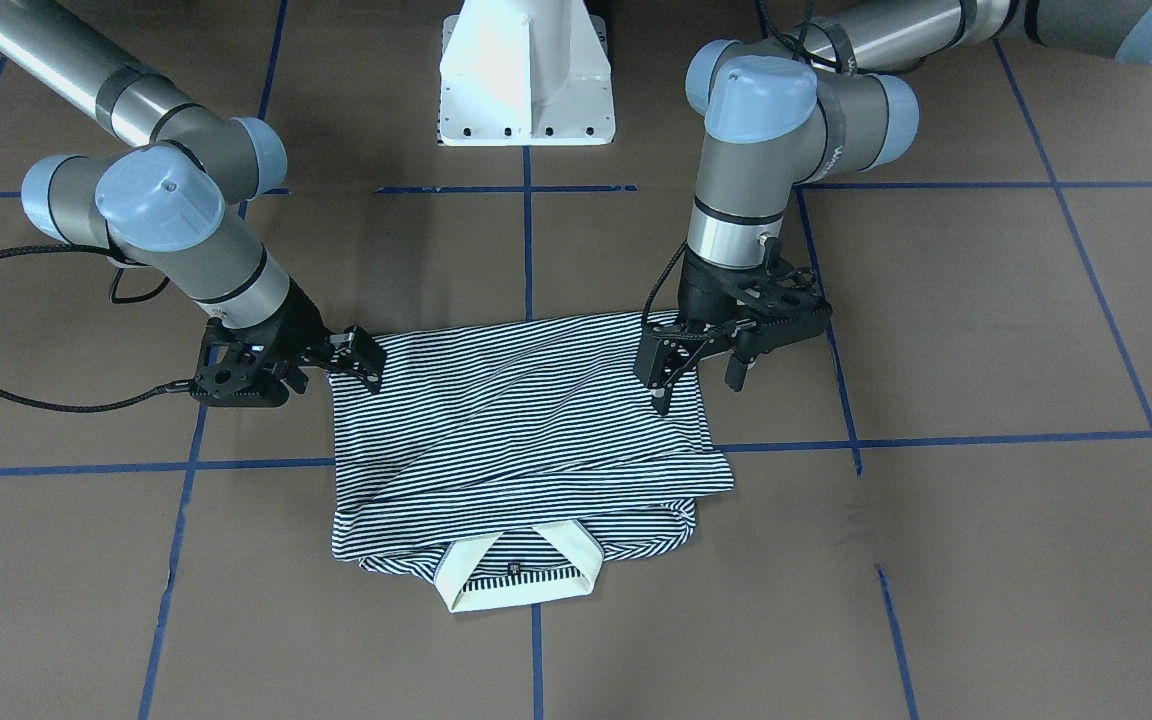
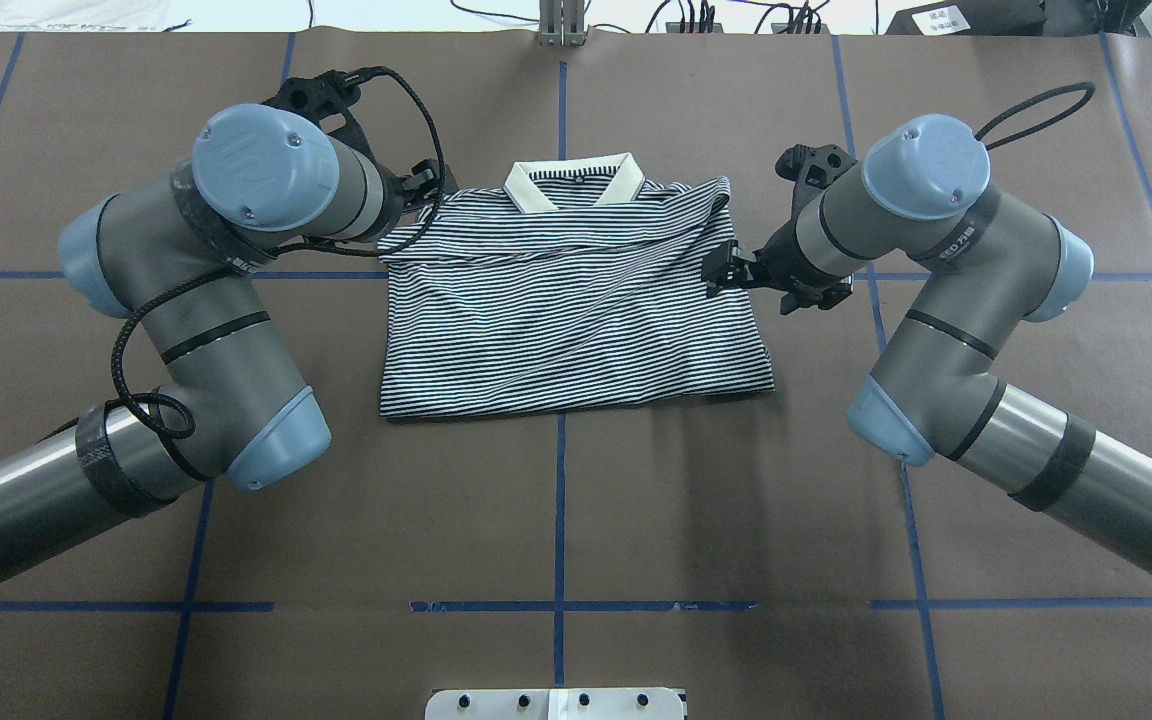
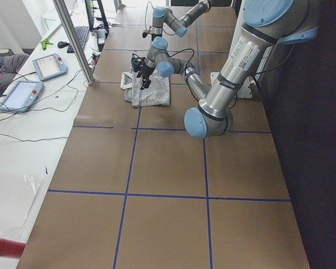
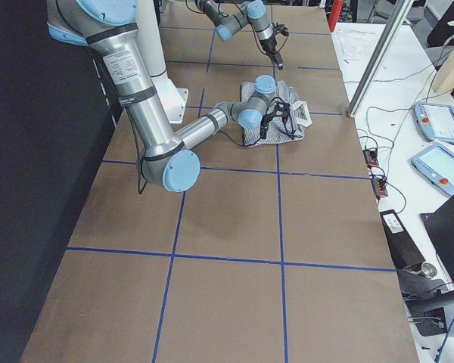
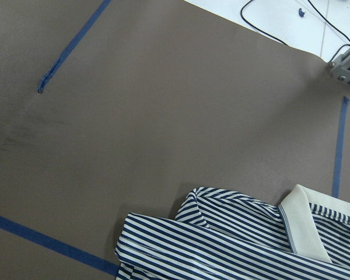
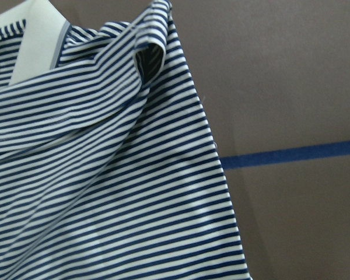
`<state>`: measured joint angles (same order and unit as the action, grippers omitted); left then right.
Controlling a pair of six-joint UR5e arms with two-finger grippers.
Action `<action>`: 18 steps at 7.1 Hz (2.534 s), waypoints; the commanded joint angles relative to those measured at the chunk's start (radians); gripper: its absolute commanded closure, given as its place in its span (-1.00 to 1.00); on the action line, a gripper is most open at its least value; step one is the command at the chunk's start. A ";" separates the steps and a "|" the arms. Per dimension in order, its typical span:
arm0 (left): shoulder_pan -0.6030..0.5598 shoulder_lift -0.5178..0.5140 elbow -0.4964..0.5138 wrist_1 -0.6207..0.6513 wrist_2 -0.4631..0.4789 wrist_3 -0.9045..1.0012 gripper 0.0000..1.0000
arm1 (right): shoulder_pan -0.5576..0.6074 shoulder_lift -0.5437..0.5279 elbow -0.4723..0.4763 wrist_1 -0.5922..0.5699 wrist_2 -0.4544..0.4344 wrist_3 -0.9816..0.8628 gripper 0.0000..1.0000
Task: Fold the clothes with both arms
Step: 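Move the right gripper to the folded shirt's side edge and grasp it, then drag the folded shirt with the right gripper toward the right arm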
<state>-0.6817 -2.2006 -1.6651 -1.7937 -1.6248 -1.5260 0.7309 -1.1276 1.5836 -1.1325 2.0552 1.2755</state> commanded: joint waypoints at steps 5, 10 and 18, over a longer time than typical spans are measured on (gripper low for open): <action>0.001 0.016 -0.002 -0.007 -0.003 0.000 -1.00 | -0.073 -0.029 0.001 -0.046 -0.023 0.001 0.22; 0.001 0.016 -0.002 -0.007 -0.003 0.000 -1.00 | -0.068 -0.058 0.039 -0.046 -0.026 -0.004 1.00; 0.001 0.030 -0.012 -0.009 -0.003 0.001 -1.00 | -0.374 -0.506 0.481 -0.044 -0.073 0.008 1.00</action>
<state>-0.6811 -2.1719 -1.6744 -1.8023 -1.6264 -1.5260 0.4373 -1.5594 2.0066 -1.1766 1.9824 1.2791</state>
